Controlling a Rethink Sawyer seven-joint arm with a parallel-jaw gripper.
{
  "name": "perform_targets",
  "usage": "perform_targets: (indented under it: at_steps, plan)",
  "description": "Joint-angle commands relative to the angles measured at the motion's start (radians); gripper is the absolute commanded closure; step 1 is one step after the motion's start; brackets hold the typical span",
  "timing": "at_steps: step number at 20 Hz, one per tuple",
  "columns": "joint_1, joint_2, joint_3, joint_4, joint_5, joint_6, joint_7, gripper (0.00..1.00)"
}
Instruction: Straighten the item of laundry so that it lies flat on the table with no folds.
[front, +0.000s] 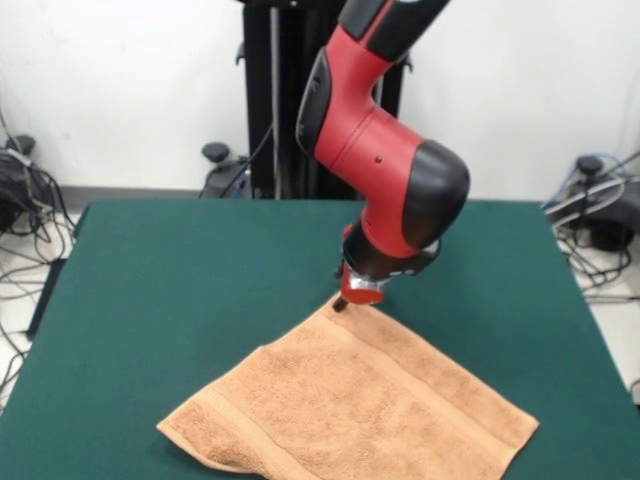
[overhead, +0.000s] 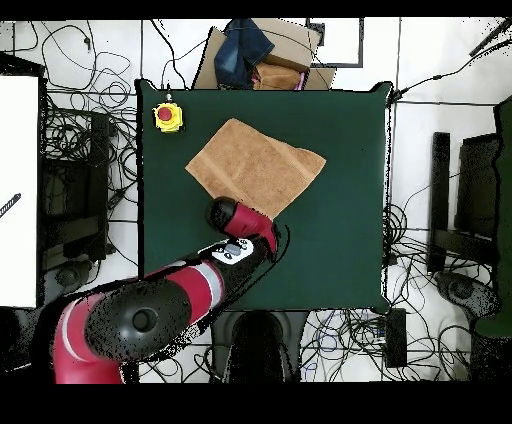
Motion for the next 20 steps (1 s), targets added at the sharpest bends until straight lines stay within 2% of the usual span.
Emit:
perform_targets:
  at_steps: [1, 7, 14, 20]
  plan:
    - [-0.041, 0.234, 0.116, -0.275, 0.048, 0.013, 0.228, 0.0]
    - [-0.056, 0.284, 0.042, -0.403, 0.049, 0.106, 0.262, 0.0]
    - [-0.11, 0.389, -0.109, -0.673, 0.076, 0.259, 0.336, 0.0]
    - [-0.218, 0.494, -0.269, -0.939, 0.136, 0.366, 0.383, 0.0]
